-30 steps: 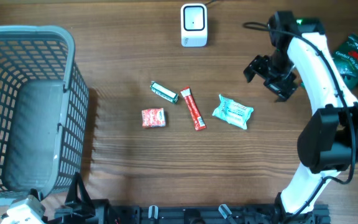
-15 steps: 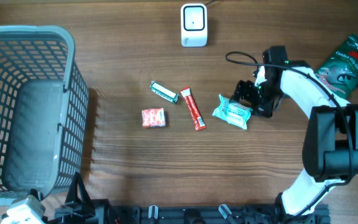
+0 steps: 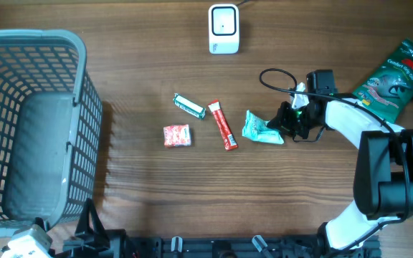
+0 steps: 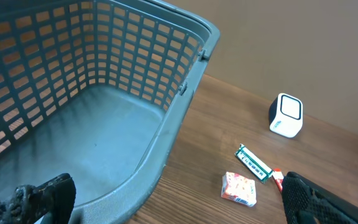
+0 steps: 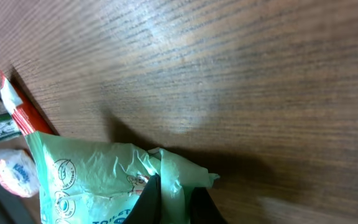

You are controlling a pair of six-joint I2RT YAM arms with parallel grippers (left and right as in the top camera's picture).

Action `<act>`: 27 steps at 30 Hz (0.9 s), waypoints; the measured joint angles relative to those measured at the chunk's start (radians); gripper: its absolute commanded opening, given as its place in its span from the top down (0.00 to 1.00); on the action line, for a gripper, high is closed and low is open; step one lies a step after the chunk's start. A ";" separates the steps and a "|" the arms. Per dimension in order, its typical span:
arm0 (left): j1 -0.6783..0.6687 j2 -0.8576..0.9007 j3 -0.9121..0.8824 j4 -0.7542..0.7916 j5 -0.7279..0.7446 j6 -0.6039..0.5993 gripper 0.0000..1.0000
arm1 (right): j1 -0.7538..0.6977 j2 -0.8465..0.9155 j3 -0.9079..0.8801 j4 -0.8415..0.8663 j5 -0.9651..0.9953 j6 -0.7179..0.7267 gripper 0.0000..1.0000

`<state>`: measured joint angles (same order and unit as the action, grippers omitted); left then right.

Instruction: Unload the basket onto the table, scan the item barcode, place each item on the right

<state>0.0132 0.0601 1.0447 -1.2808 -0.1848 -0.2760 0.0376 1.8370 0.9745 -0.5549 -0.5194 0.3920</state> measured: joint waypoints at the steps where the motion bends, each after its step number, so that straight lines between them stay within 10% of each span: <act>1: 0.000 0.000 0.000 0.000 0.000 0.000 0.00 | 0.000 0.000 0.005 -0.031 -0.001 0.007 0.96; 10: 0.000 0.000 0.000 -0.002 0.000 0.000 0.00 | -0.122 -0.010 0.390 -1.004 -0.166 0.351 0.96; 27: 0.000 0.000 0.000 -0.002 0.000 0.000 0.00 | -0.154 -0.025 0.408 -1.053 -0.495 0.627 0.96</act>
<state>0.0132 0.0601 1.0447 -1.2827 -0.1844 -0.2760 -0.1169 1.8118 1.3827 -1.6081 -1.0142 1.0187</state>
